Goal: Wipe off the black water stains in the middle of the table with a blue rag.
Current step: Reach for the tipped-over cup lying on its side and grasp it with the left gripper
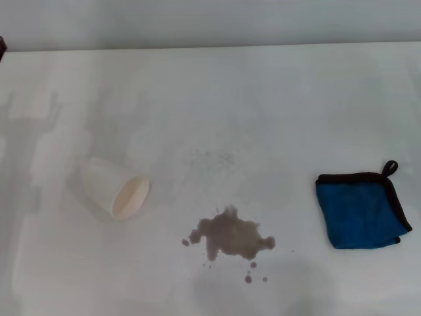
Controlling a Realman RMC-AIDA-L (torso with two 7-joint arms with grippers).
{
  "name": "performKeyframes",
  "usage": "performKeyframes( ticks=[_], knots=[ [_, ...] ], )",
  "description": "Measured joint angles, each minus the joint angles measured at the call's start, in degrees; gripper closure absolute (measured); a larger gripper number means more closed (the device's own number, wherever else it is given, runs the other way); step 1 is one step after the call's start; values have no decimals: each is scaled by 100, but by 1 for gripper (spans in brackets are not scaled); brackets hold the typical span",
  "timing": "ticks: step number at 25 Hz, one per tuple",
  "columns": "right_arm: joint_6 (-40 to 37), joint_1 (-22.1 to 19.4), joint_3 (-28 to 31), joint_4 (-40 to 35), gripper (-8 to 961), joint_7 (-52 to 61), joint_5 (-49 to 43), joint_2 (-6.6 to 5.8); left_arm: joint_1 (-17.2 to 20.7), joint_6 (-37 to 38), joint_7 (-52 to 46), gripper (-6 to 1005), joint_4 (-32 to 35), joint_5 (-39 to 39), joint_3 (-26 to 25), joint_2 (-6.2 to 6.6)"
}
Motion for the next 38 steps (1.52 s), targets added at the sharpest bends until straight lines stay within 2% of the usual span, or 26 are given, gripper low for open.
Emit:
performKeyframes(
  ticks=[16,23,25,27,31,33,38],
  knots=[
    [244,-42,-169,13,84,126,-34,9,575,526,-226,107,60,153,54,-8],
    [98,-24,-250,-93,85,-25,-34,9,639,771,-243,106,97,314,28,1],
    [97,-30,-250,-129,86,-14,-34,9,639,788,-366,106,171,301,18,12],
    [114,-39,-248,-179,86,26,-32,9,623,789,-887,106,187,324,23,60],
    [172,-18,-208,-96,87,36,12,9,538,754,-2580,106,-512,722,69,155],
    [174,9,-201,34,87,40,17,15,451,750,-3514,107,-1228,1227,74,136],
    [161,17,-198,131,88,38,21,17,228,844,-4703,107,-2477,2085,75,97]
  ],
)
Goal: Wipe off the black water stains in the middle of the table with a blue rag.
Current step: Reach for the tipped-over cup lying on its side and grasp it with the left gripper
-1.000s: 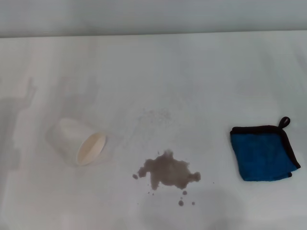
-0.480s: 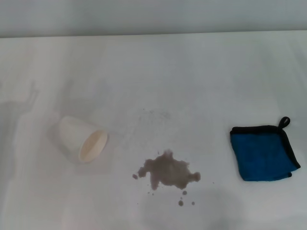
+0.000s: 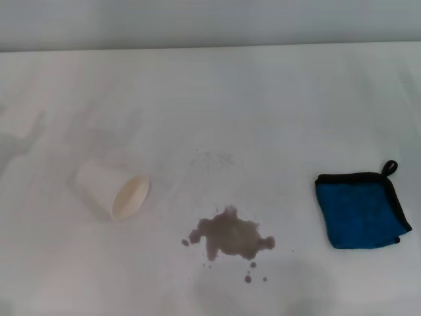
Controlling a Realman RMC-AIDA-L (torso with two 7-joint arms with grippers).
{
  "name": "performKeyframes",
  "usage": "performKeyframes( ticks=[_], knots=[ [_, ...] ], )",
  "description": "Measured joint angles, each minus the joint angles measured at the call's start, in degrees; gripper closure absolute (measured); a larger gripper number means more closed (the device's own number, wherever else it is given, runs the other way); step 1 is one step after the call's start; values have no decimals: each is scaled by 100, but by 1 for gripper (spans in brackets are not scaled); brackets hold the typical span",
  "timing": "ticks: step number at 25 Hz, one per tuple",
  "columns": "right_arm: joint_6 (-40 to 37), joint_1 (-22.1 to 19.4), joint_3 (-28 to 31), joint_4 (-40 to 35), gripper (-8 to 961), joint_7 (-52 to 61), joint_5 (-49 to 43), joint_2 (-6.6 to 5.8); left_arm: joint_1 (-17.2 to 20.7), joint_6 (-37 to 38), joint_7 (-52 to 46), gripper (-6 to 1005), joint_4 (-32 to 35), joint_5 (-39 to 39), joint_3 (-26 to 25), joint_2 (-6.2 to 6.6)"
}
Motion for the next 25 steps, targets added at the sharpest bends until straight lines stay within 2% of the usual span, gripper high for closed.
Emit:
performKeyframes(
  ticks=[5,9,13,15,16,17,18,22,23,25],
  knots=[
    [10,8,10,34,88,47,18,10,-221,398,-1111,106,-1133,448,3,31],
    [-50,54,14,39,89,102,23,11,-580,687,-2045,106,-2119,1161,10,170],
    [-63,66,14,42,89,99,25,10,-1145,948,-2310,106,-2847,2460,20,396],
    [-59,66,14,44,89,113,25,9,-1569,1094,-2353,107,-3187,3335,23,515],
    [-59,67,11,44,89,123,25,9,-1569,1094,-2353,107,-3187,3335,23,515],
    [-58,71,3,51,89,128,24,11,-1975,1197,-2382,107,-3454,4123,25,587],
    [-52,80,-7,67,89,130,20,13,-2125,1214,-2380,107,-3538,4401,24,604],
    [-35,136,-22,163,90,111,5,19,-2858,1189,-2276,108,-3920,5884,30,606],
    [-35,143,-23,174,90,105,4,22,-3002,1170,-2218,109,-4003,6174,30,577],
    [-31,135,-20,193,90,114,2,27,-3403,1154,-1999,110,-4282,6988,31,427]
  ],
)
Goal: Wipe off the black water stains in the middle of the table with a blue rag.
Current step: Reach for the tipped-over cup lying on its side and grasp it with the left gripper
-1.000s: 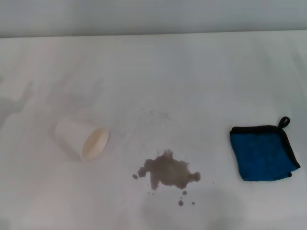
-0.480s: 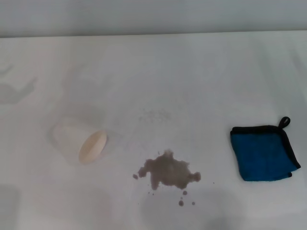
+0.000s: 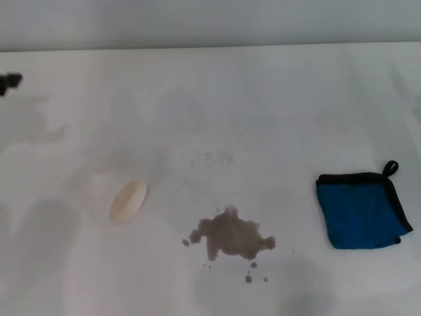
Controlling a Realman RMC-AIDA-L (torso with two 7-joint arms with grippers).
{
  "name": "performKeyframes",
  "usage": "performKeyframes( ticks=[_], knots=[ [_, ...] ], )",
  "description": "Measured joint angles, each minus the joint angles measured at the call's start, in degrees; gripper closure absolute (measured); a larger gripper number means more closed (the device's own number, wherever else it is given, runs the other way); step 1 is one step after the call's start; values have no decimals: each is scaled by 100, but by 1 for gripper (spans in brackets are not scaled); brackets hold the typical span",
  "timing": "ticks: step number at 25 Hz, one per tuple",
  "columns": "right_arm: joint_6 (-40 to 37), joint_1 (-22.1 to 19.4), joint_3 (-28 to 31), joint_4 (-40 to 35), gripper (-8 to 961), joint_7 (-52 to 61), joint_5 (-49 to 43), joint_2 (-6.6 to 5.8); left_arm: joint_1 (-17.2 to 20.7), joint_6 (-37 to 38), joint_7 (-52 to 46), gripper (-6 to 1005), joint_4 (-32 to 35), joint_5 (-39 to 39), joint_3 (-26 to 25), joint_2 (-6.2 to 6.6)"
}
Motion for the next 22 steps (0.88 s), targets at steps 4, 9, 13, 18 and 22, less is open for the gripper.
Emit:
performKeyframes(
  ticks=[4,9,13,18,22],
  knots=[
    [7,-14,27,60,90,-19,4,1,-547,18,606,111,-707,874,1,-396],
    [16,-10,29,64,91,-22,2,1,-994,131,1077,112,-1042,1557,2,-541],
    [56,-13,0,63,91,-24,-19,1,-1181,141,1459,111,-1033,1935,1,-567],
    [68,-65,25,67,92,7,-19,0,-1289,143,1605,112,-719,2135,2,-590],
    [68,-105,25,71,92,16,8,0,-1255,129,1885,112,-236,2167,2,-591]
  ],
)
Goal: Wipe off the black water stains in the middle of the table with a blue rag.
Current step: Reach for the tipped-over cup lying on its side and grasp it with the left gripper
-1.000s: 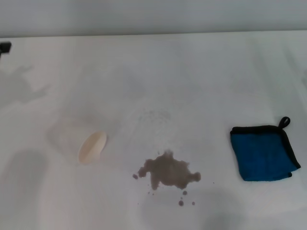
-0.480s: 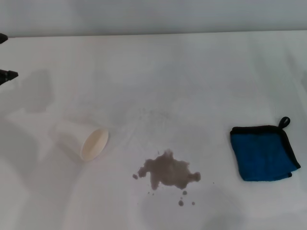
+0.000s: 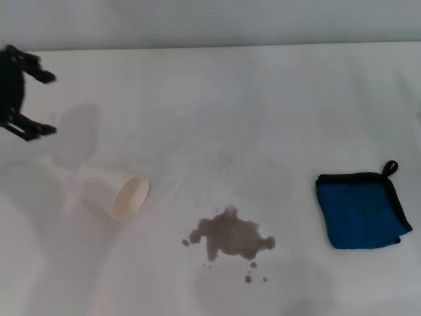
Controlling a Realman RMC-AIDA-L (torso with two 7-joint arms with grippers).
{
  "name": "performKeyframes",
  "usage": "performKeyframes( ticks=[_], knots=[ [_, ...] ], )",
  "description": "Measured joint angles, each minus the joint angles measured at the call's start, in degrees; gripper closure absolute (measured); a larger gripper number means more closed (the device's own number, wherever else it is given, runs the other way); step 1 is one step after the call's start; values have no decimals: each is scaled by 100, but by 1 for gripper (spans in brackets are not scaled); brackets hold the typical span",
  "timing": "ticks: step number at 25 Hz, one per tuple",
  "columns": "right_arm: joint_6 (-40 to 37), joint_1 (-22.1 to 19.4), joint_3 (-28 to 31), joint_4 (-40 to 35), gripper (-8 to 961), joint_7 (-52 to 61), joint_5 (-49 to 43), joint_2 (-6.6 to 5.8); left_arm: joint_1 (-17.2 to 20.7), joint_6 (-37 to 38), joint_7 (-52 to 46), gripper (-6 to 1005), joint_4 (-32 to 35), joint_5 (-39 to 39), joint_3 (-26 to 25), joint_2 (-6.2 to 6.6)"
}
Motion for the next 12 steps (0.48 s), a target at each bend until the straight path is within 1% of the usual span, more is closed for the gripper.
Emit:
performKeyframes(
  ticks=[5,12],
  knots=[
    [0,-15,8,42,92,2,9,0,17,-104,108,112,596,113,0,12],
    [0,-20,8,83,93,1,14,0,8,-280,93,111,1201,695,0,27]
  ],
)
